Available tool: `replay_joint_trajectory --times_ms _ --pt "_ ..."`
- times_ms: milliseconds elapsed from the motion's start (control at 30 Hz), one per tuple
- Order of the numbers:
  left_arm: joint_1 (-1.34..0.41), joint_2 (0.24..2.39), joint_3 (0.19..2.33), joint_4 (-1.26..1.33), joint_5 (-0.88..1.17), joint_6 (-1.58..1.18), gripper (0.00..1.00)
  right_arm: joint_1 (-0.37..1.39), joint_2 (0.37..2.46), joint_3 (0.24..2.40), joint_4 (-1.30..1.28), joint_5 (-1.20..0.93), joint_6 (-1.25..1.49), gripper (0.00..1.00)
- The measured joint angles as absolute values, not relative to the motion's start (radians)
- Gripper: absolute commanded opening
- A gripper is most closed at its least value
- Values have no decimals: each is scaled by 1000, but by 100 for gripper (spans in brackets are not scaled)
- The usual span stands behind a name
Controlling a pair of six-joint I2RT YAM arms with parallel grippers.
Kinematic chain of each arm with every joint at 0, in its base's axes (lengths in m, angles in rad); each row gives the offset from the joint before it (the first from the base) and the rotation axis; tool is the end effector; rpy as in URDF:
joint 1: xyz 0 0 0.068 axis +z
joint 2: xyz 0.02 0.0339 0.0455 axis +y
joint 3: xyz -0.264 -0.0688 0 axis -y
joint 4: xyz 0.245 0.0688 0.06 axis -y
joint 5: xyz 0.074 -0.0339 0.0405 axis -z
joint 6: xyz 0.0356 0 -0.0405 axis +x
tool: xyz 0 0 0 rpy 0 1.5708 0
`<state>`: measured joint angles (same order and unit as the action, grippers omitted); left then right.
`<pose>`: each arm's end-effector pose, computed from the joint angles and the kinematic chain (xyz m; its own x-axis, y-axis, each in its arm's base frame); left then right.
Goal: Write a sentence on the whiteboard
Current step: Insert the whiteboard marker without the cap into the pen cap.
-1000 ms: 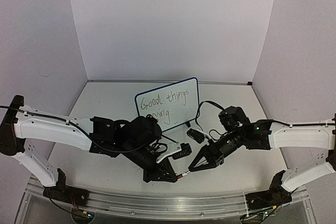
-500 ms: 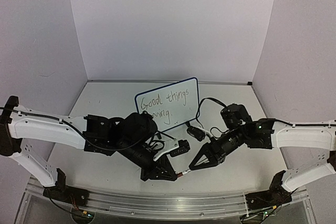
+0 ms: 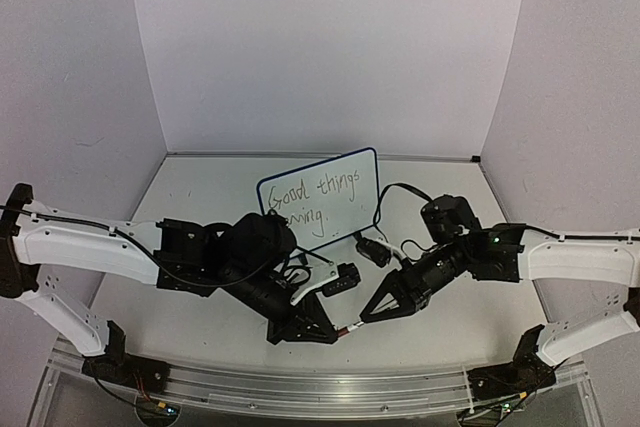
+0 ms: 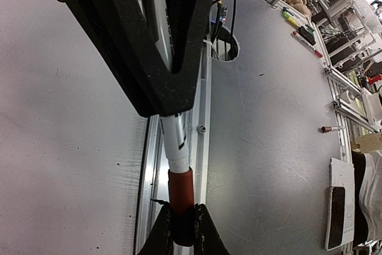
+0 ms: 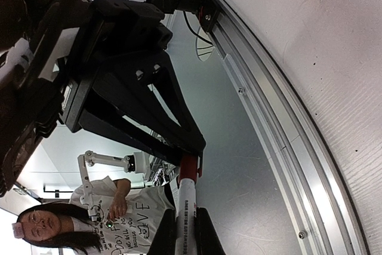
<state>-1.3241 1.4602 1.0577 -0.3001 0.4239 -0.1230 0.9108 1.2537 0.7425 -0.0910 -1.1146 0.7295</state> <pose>0.0642 -0.3149 0.2663 -0.2745 0.6319 -0.7248 0.9339 -0.0043 -0.3574 0.1309 0.2207 0.2460 -0.7932 -0.5431 -0.2754 -0.3661 0.0639 0.9284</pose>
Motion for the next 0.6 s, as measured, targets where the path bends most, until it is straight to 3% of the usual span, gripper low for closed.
replay_joint_trajectory --times_ms 267,600 --pt "-1316 1484 1075 -296 464 -132 0 912 1236 759 -155 -1098 703 0" --pt "-1317 1484 1073 -338 280 -25 0 913 1322 822 -174 -983 815 0"
